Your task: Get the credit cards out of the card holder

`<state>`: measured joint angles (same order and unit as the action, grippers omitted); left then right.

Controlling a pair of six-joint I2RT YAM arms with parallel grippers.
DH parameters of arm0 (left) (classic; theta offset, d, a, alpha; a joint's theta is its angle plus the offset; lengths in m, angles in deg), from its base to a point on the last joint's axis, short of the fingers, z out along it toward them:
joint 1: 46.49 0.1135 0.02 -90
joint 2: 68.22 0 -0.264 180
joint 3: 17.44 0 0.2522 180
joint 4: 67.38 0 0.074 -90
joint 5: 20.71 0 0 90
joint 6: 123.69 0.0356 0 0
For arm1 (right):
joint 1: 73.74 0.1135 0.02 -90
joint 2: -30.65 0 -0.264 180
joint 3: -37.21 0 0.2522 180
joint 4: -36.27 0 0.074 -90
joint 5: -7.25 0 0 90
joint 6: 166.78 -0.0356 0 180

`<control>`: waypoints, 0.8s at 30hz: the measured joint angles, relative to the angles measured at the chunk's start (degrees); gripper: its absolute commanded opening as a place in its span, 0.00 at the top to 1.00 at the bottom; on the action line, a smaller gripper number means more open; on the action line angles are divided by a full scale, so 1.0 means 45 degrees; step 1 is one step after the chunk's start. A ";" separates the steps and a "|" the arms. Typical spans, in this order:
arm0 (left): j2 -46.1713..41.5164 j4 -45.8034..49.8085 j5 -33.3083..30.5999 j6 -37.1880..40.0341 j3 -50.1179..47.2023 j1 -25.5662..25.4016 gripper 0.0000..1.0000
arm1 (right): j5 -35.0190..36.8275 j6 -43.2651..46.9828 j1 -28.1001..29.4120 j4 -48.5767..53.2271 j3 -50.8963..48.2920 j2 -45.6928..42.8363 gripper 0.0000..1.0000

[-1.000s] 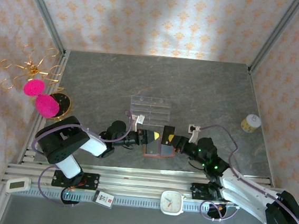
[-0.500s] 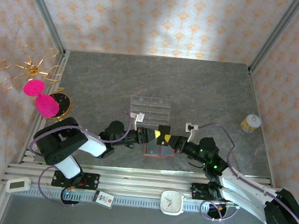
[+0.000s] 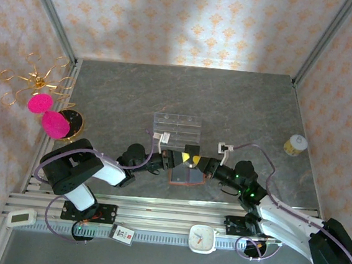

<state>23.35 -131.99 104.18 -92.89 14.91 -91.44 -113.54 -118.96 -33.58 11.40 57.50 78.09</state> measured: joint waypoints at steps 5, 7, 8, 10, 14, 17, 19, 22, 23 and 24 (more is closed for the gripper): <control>-0.0136 0.0019 0.0053 -0.0155 0.0063 0.0010 1.00 | 0.0481 0.0000 -0.0019 0.0792 0.0442 0.0073 0.61; -0.0607 0.0704 0.0340 0.0087 0.0243 0.0063 1.00 | 0.0957 0.0199 -0.0024 0.1719 0.0889 -0.0131 0.53; -0.0986 0.1321 0.0525 0.0408 0.0418 0.0219 1.00 | 0.1273 0.0330 -0.0034 0.2268 0.1127 -0.0442 0.51; -0.1855 0.3109 0.0729 0.1326 0.0976 0.0665 1.00 | 0.1855 0.0573 -0.0092 0.3434 0.1515 -0.1302 0.50; -0.3099 0.7669 0.0695 0.4197 0.3026 0.1277 1.00 | 0.2866 0.0996 -0.0767 0.5610 0.2239 -0.2977 0.50; -0.3089 1.1540 0.0121 0.6815 0.5503 0.1277 1.00 | 0.3060 0.1122 -0.1603 0.6737 0.2341 -0.3536 0.50; -0.2759 1.3687 -0.0262 0.8485 0.7159 0.1365 1.00 | 0.3031 0.1112 -0.2186 0.7349 0.2327 -0.3657 0.51; -0.1758 1.6747 -0.0957 1.1419 0.9787 0.1656 1.00 | 0.2686 0.1098 -0.3065 0.7820 0.2176 -0.3657 0.51; -0.1321 1.7767 -0.1316 1.2662 1.0647 0.1744 1.00 | 0.2535 0.1098 -0.3313 0.7927 0.2093 -0.3653 0.51; -0.1010 1.8496 -0.1554 1.3493 1.1205 0.1778 1.00 | 0.2429 0.1103 -0.3483 0.8014 0.2021 -0.3653 0.51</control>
<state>18.80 -48.75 97.19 -32.17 65.34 -83.44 -102.61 -113.99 -49.25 47.46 66.59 61.65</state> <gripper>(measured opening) 0.041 0.490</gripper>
